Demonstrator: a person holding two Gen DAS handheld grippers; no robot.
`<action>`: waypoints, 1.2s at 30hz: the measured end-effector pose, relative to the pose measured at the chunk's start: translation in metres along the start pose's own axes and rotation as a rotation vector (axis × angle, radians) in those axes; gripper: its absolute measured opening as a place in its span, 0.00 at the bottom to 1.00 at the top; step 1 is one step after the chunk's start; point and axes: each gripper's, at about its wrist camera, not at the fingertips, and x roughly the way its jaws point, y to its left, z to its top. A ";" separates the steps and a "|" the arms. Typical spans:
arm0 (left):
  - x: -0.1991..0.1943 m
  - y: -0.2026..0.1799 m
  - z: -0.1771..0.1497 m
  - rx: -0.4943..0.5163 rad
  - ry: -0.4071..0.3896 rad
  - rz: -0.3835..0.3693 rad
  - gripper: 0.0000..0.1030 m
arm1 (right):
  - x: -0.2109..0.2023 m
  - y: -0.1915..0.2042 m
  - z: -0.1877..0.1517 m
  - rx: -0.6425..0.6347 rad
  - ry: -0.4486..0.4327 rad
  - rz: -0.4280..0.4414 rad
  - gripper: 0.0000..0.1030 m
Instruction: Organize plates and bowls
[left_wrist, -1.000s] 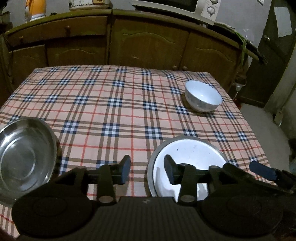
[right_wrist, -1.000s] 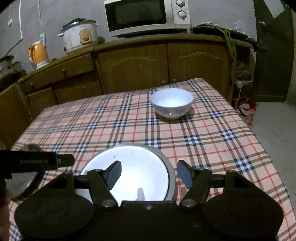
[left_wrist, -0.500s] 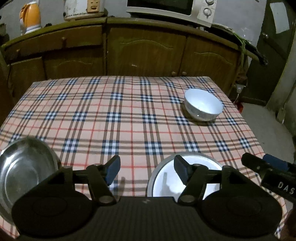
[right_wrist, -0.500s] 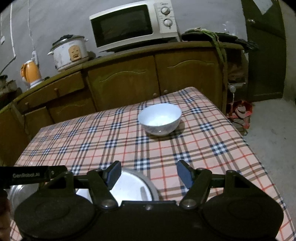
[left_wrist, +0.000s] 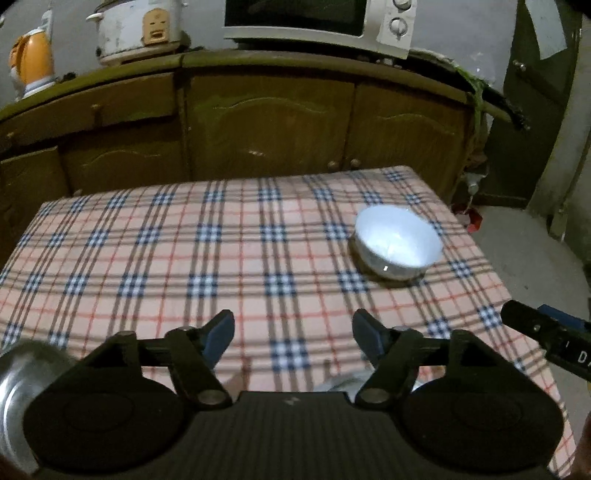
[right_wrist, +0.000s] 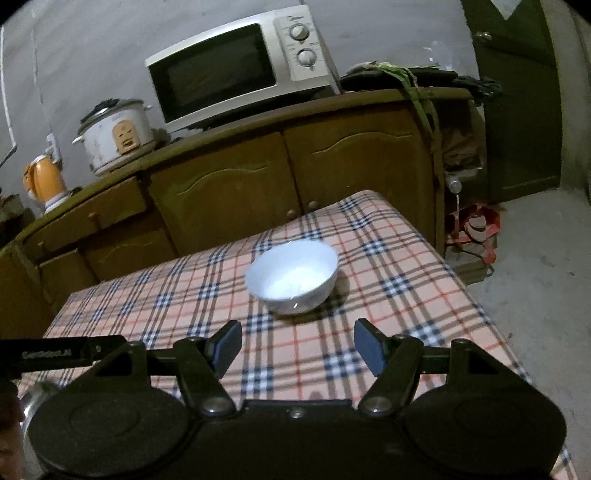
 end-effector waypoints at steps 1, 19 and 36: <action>0.005 -0.003 0.005 0.008 -0.003 0.002 0.71 | 0.005 -0.004 0.005 0.009 -0.003 -0.004 0.78; 0.144 -0.047 0.067 0.109 0.053 -0.036 0.69 | 0.166 -0.044 0.050 0.102 0.114 -0.023 0.78; 0.195 -0.057 0.057 0.101 0.147 -0.134 0.14 | 0.213 -0.040 0.028 0.137 0.190 0.016 0.27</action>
